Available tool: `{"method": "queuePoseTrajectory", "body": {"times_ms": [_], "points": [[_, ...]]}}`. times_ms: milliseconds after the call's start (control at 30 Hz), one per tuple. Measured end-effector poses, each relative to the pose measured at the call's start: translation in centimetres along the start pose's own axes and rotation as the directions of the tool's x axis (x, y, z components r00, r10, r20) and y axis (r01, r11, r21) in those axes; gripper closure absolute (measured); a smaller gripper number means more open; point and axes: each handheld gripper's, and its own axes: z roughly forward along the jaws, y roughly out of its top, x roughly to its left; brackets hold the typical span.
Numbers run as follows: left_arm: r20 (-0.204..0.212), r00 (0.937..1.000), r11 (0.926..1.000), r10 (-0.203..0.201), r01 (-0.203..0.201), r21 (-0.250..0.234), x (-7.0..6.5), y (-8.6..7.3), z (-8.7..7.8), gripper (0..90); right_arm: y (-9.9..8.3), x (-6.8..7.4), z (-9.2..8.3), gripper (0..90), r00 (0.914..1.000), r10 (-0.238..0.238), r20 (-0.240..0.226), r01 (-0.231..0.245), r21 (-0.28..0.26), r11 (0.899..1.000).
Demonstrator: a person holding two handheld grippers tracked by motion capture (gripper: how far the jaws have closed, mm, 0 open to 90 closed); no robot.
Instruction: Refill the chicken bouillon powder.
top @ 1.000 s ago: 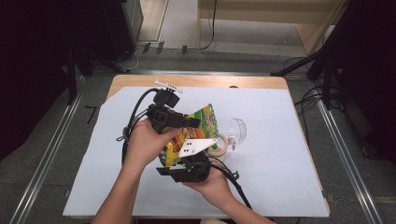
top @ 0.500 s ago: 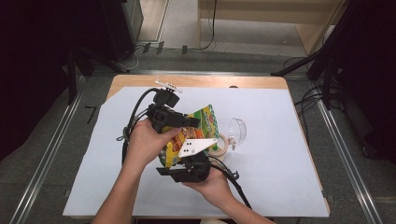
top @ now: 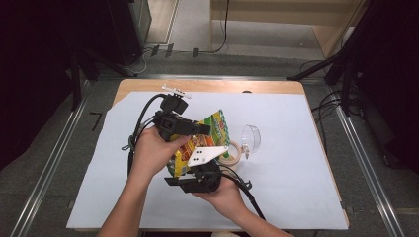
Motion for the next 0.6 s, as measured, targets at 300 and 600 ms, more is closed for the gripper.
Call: {"method": "queuePoseTrajectory", "body": {"times_ms": [300, 600], "points": [[0.000, 1.0000, 1.0000, -0.001, 0.001, 0.000, 0.00, 0.00, 0.01, 76.3, 0.00, -0.02, 0.02, 69.6, 1.0000, -0.004, 0.001, 0.004, -0.002, 1.000], [-0.009, 0.9999, 1.0000, 0.009, -0.009, 0.003, -0.12, 0.07, 0.18, 77.8, 0.01, 0.13, -0.03, 69.4, 0.9999, 0.014, -0.007, -0.014, -0.001, 1.000]]}}
